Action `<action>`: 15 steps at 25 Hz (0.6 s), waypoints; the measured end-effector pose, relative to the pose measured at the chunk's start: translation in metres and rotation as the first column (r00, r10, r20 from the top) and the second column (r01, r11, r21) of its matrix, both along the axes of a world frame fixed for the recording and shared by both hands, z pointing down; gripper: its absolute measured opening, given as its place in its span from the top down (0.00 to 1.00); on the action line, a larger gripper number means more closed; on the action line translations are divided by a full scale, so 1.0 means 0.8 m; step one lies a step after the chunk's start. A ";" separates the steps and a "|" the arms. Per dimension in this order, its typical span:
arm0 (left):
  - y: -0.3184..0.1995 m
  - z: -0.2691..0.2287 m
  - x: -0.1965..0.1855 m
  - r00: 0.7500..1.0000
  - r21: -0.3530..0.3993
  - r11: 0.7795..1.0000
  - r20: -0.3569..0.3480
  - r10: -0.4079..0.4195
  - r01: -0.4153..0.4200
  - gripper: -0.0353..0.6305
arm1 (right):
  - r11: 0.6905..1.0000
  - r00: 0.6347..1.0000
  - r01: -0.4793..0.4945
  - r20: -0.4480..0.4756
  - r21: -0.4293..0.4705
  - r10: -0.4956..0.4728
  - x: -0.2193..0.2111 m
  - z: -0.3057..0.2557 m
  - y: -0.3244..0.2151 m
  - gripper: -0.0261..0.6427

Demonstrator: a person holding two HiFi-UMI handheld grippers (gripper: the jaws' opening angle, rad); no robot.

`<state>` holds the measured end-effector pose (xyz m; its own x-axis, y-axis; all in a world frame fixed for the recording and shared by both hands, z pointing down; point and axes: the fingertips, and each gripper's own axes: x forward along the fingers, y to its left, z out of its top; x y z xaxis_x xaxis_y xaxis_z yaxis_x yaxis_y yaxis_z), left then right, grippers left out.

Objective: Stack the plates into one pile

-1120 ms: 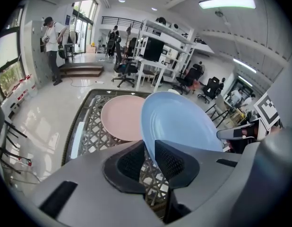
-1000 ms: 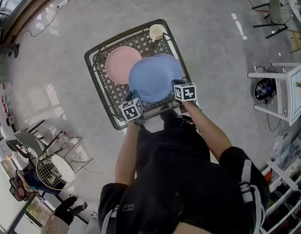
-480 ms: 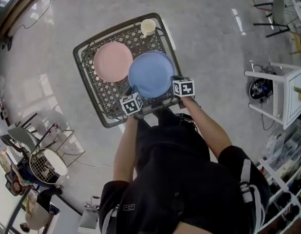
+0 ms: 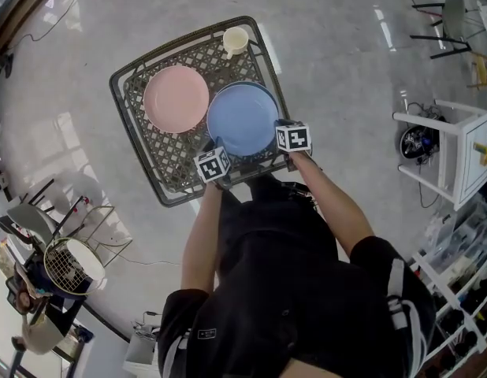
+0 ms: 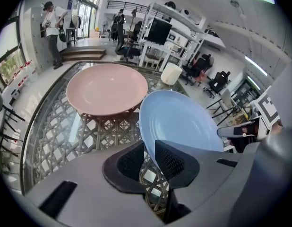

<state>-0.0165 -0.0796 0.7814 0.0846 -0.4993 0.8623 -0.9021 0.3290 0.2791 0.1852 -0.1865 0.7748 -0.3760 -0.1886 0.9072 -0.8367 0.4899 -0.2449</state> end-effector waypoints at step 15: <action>-0.005 0.014 0.012 1.000 -0.057 0.998 -0.015 0.001 -0.002 0.81 | 1.000 0.999 0.025 -0.031 -0.008 -0.026 0.008 0.013 -0.012 0.91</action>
